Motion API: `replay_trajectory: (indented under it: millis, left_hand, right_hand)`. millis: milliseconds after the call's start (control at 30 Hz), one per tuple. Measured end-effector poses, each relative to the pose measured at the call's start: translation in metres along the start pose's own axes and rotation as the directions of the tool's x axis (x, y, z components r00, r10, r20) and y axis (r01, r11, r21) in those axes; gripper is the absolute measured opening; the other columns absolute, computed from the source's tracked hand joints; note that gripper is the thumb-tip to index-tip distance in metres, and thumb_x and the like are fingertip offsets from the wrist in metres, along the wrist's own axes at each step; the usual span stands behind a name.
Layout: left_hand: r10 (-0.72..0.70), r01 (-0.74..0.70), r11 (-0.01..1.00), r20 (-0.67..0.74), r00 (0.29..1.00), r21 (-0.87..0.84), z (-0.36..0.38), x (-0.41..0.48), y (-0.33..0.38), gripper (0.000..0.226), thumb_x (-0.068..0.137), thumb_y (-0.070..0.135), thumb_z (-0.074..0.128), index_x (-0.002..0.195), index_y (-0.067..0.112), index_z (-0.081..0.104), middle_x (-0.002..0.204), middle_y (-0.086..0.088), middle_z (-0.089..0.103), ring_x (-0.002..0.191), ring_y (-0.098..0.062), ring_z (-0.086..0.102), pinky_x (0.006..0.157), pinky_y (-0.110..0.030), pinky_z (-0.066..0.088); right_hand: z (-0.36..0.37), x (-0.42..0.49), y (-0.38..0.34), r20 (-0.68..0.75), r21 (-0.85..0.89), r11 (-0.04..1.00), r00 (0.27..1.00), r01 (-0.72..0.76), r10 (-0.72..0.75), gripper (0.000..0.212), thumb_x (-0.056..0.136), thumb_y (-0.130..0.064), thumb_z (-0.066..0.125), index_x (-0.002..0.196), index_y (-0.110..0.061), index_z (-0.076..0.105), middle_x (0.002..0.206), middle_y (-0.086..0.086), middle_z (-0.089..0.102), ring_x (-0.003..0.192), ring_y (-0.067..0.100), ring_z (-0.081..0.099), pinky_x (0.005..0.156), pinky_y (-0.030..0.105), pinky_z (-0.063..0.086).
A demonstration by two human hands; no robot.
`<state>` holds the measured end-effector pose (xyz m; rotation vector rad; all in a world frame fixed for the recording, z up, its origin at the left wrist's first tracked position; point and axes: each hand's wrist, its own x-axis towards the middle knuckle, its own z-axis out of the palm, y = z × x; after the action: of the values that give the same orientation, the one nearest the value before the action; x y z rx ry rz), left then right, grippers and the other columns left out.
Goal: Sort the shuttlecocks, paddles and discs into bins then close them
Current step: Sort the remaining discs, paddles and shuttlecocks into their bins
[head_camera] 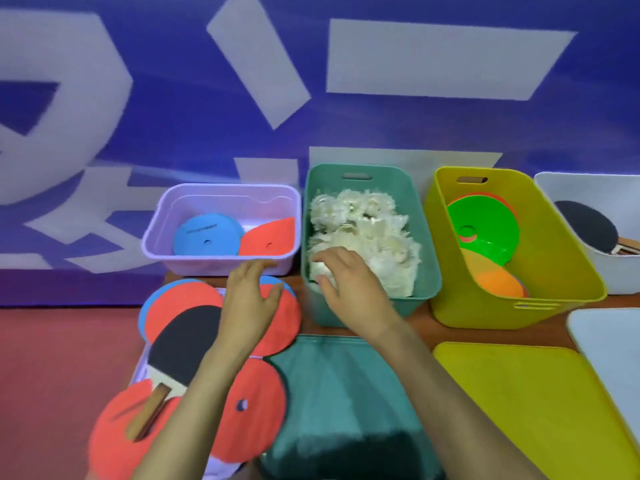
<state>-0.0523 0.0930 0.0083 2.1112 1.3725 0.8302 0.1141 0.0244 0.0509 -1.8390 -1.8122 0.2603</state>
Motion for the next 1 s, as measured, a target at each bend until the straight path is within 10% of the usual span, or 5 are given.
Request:
replay_trajectory:
  millis: [467, 1000]
  left_hand:
    - [-0.518, 0.446, 0.85, 0.298, 0.801, 0.28, -0.076, -0.057, -0.187, 0.05, 0.076, 0.013, 0.067, 0.121, 0.005, 0.046, 0.119, -0.019, 0.049, 0.112, -0.038, 0.045, 0.091, -0.042, 0.04]
    - [-0.679, 0.686, 0.723, 0.274, 0.682, 0.083, -0.067, -0.05, -0.206, 0.068, 0.072, 0.005, 0.071, 0.13, 0.007, 0.037, 0.126, -0.019, 0.044, 0.116, -0.038, 0.043, 0.091, -0.04, 0.039]
  right_hand:
    - [0.187, 0.012, -0.081, 0.526, -0.189, 0.949, 0.79, -0.254, 0.316, 0.053, 0.088, -0.023, 0.059, 0.134, -0.008, 0.036, 0.134, 0.014, 0.041, 0.125, 0.034, 0.038, 0.102, 0.038, 0.033]
    - [0.235, 0.019, -0.087, 0.442, 0.105, 0.704, 0.667, -0.703, 0.6, 0.057, 0.082, -0.024, 0.069, 0.128, -0.002, 0.043, 0.131, 0.016, 0.042, 0.121, 0.031, 0.044, 0.099, 0.034, 0.038]
